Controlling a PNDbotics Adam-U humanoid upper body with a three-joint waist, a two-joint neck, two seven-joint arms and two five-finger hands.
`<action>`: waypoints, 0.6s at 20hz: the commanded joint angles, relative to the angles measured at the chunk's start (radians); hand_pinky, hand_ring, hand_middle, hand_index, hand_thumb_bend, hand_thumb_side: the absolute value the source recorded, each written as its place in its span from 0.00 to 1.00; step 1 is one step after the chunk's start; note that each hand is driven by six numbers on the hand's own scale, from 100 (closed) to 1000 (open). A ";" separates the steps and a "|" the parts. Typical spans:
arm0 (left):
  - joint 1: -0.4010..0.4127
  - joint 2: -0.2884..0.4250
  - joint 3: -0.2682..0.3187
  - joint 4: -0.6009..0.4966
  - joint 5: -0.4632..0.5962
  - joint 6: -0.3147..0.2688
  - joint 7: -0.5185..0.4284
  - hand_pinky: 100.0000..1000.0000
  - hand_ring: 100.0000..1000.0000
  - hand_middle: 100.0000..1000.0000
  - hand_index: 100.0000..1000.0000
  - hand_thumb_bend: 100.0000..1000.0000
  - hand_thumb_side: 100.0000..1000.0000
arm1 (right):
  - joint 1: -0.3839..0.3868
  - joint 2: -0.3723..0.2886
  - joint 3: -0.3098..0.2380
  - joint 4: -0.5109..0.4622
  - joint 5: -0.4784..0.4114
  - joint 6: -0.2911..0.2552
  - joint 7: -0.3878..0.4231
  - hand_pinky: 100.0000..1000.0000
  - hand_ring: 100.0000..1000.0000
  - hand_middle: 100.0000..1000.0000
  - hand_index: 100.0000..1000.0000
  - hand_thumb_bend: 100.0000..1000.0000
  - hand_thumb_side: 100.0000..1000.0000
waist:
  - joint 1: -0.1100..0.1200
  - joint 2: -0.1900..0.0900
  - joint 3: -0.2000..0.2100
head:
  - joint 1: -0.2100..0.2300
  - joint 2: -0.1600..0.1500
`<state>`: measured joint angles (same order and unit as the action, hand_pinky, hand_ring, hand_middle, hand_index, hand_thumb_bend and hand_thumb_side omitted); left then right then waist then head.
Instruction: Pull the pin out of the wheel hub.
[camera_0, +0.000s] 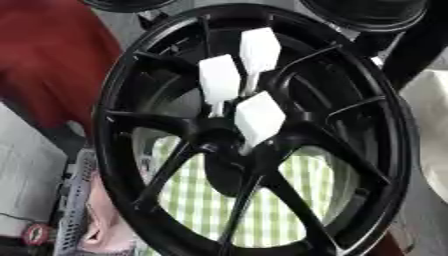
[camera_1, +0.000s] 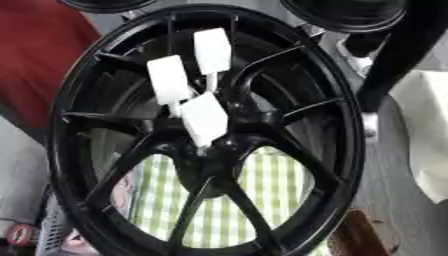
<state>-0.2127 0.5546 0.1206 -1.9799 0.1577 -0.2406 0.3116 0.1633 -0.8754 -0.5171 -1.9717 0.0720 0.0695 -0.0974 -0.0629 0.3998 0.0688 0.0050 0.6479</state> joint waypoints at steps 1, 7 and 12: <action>-0.015 0.019 0.003 -0.020 0.005 -0.004 -0.001 0.89 0.92 0.82 0.85 0.18 0.55 | -0.042 -0.028 -0.006 -0.027 -0.040 -0.040 -0.045 0.70 0.75 0.69 0.75 0.00 0.49 | 0.005 -0.024 -0.001 | -0.003 -0.007; -0.036 0.023 -0.007 -0.020 0.013 -0.007 -0.010 0.89 0.92 0.82 0.85 0.18 0.54 | -0.108 -0.008 0.081 -0.028 -0.137 -0.136 -0.142 0.67 0.74 0.68 0.72 0.00 0.60 | 0.010 -0.023 0.004 | -0.009 -0.008; -0.064 0.034 -0.016 -0.020 0.024 -0.009 -0.019 0.89 0.92 0.82 0.85 0.19 0.53 | -0.139 0.017 0.161 -0.028 -0.220 -0.220 -0.225 0.67 0.74 0.68 0.72 0.00 0.61 | 0.015 -0.022 0.011 | -0.012 -0.007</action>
<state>-0.2677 0.5559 0.1019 -1.9799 0.1774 -0.2481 0.2982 0.0296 -0.8411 -0.3632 -1.9827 -0.1253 -0.1328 -0.3010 -0.0495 0.3998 0.0798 -0.0032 0.6478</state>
